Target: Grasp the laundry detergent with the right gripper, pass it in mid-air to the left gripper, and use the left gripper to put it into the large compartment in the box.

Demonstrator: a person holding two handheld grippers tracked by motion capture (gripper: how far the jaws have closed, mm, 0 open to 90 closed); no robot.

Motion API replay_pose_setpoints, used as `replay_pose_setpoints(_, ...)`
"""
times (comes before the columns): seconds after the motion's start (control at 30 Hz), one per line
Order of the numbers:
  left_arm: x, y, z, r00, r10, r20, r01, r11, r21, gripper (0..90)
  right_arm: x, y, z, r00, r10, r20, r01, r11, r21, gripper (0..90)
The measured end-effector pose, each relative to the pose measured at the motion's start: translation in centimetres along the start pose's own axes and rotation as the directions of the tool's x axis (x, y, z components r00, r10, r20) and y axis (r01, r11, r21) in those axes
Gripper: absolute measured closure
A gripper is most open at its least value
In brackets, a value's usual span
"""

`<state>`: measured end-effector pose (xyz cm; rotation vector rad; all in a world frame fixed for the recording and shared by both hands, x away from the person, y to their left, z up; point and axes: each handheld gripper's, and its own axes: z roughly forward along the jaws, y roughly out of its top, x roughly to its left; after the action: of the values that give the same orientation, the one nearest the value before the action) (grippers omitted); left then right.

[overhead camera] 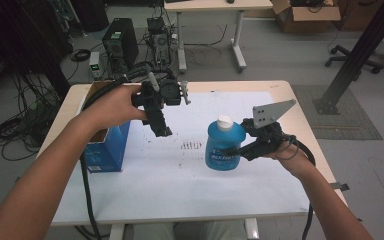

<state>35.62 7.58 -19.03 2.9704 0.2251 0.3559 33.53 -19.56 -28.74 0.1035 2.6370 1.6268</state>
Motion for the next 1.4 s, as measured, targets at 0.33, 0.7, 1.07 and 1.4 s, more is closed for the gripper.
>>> replay_pose_setpoints(0.33, -1.2, -0.6, -0.6, 0.9989, 0.004, 0.046, -0.006, 0.9996, 0.027, 8.2, 0.0, 0.6, 1.9, 0.9987, -0.011, -0.050, 0.010, 1.000, -0.009, 43.3)
replay_pose_setpoints(0.7, -2.7, -1.1, -1.6, 0.9962, 0.015, 0.085, -0.018, 0.9990, 0.041, 8.2, -0.2, 1.1, 4.1, 0.9942, -0.033, -0.102, 0.032, 0.999, -0.010, 43.4)
replay_pose_setpoints(1.07, -3.8, -0.4, -2.8, 0.9938, 0.045, 0.102, -0.050, 0.9977, 0.045, 8.2, -0.3, 1.7, 6.0, 0.9875, -0.056, -0.147, 0.054, 0.998, -0.015, 43.4)
replay_pose_setpoints(1.4, -4.0, 0.0, -3.1, 0.9918, 0.051, 0.117, -0.056, 0.9977, 0.038, 8.1, -0.3, 2.0, 7.2, 0.9828, -0.069, -0.171, 0.069, 0.998, -0.008, 43.4)
